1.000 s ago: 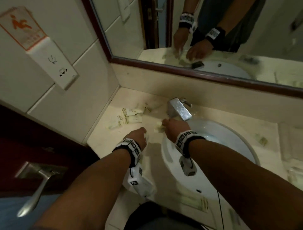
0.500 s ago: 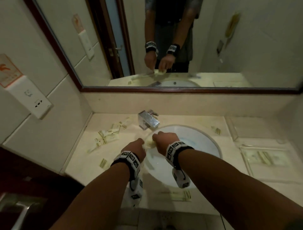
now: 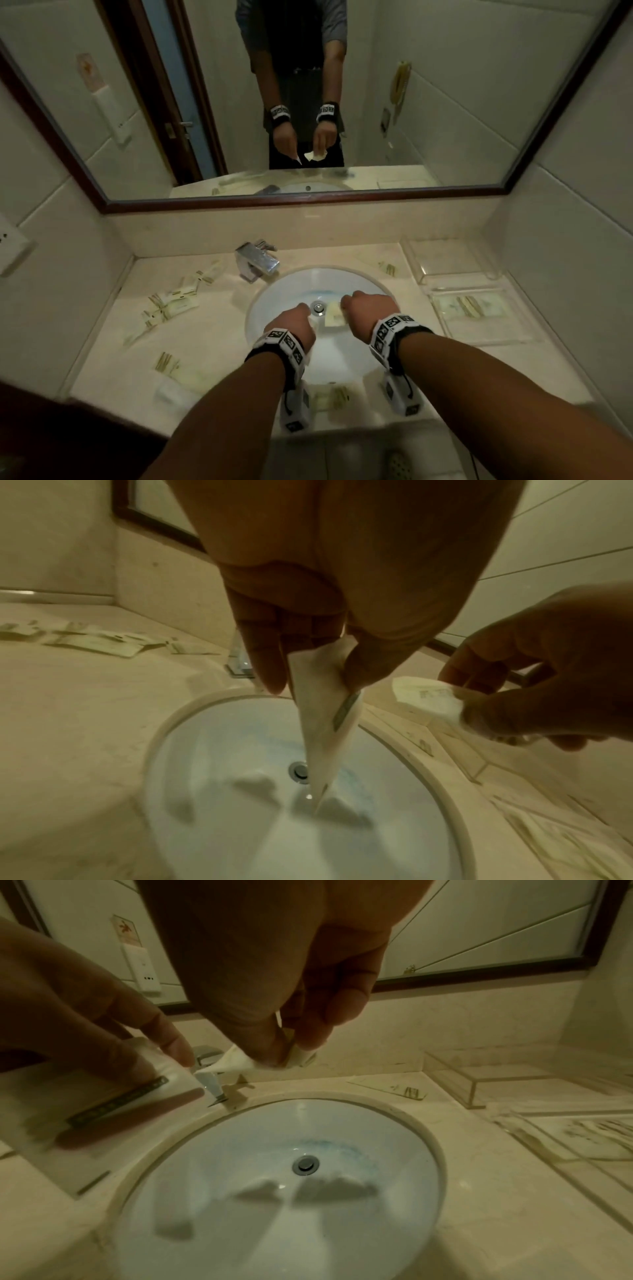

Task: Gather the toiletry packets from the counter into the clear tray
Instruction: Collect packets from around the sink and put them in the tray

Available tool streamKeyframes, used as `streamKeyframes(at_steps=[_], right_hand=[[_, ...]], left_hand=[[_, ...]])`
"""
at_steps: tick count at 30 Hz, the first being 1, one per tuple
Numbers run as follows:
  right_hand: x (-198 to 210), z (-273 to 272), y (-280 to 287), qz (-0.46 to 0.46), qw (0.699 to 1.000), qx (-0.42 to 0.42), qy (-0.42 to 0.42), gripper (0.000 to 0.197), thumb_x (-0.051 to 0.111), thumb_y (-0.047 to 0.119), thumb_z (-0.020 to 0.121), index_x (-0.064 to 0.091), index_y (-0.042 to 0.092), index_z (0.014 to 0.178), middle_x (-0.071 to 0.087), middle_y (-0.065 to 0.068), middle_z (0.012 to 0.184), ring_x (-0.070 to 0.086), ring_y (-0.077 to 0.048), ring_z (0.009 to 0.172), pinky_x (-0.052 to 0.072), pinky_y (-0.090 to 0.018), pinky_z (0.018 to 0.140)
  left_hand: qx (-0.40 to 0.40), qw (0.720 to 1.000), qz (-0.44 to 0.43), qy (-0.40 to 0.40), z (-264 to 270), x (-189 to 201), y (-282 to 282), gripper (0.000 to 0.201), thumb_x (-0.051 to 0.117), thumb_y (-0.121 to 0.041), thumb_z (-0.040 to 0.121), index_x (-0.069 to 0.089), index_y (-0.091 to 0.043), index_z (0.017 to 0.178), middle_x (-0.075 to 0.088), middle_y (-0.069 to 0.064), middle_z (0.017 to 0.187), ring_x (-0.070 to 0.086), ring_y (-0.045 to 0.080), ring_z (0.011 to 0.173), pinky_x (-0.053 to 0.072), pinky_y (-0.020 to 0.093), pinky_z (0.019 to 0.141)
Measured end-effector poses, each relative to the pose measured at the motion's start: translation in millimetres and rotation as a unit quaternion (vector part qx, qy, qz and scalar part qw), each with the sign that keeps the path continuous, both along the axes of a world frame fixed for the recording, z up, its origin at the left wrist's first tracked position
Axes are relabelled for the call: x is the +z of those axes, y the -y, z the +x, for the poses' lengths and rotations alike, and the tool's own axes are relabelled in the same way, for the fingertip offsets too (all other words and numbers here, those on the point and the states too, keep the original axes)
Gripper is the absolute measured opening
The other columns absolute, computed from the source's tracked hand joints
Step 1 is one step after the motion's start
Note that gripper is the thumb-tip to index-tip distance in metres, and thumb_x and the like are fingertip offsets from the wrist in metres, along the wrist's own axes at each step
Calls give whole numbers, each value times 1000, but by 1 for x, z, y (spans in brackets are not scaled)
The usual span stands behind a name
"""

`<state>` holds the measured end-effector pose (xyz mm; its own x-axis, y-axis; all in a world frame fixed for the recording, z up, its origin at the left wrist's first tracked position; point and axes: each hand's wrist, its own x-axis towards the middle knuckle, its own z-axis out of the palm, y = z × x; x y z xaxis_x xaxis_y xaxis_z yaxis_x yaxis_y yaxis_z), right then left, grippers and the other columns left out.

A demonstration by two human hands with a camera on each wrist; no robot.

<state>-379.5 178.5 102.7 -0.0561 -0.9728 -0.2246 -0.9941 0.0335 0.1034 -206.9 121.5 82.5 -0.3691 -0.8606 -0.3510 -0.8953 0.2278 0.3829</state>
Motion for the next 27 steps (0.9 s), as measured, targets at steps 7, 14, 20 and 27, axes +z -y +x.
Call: streamKeyframes(at_steps=[7, 14, 20, 27], right_hand=[[8, -71, -21, -30, 999, -16, -1, 31, 50, 14, 90, 55, 18, 120, 60, -7, 103, 66, -31, 83, 45, -35, 63], [12, -173, -37, -52, 998, -30, 12, 37, 50, 18, 90, 56, 24, 127, 62, -4, 109, 67, -30, 87, 47, -34, 68], [7, -231, -45, -49, 998, -22, 30, 37, 49, 23, 93, 54, 28, 130, 61, -3, 118, 67, -30, 94, 52, -38, 77], [-7, -257, -44, -29, 998, -36, 44, 36, 50, 25, 93, 54, 29, 129, 61, -2, 120, 66, -28, 98, 52, -38, 82]], left_hand=[[-31, 999, -19, 5, -83, 20, -10, 39, 47, -31, 89, 51, -31, 128, 66, 4, 119, 65, 26, 98, 55, 36, 85], [-61, 998, -20, 16, -187, 23, -24, 41, 48, -26, 92, 49, -27, 133, 65, 4, 123, 64, 24, 106, 52, 34, 89], [-68, 997, -28, 18, -248, 10, -37, 37, 48, -24, 91, 50, -28, 128, 64, 4, 121, 63, 24, 108, 51, 33, 87], [-82, 996, -20, 22, -265, 1, -31, 38, 42, -26, 93, 49, -27, 130, 64, 5, 123, 64, 25, 107, 51, 34, 89]])
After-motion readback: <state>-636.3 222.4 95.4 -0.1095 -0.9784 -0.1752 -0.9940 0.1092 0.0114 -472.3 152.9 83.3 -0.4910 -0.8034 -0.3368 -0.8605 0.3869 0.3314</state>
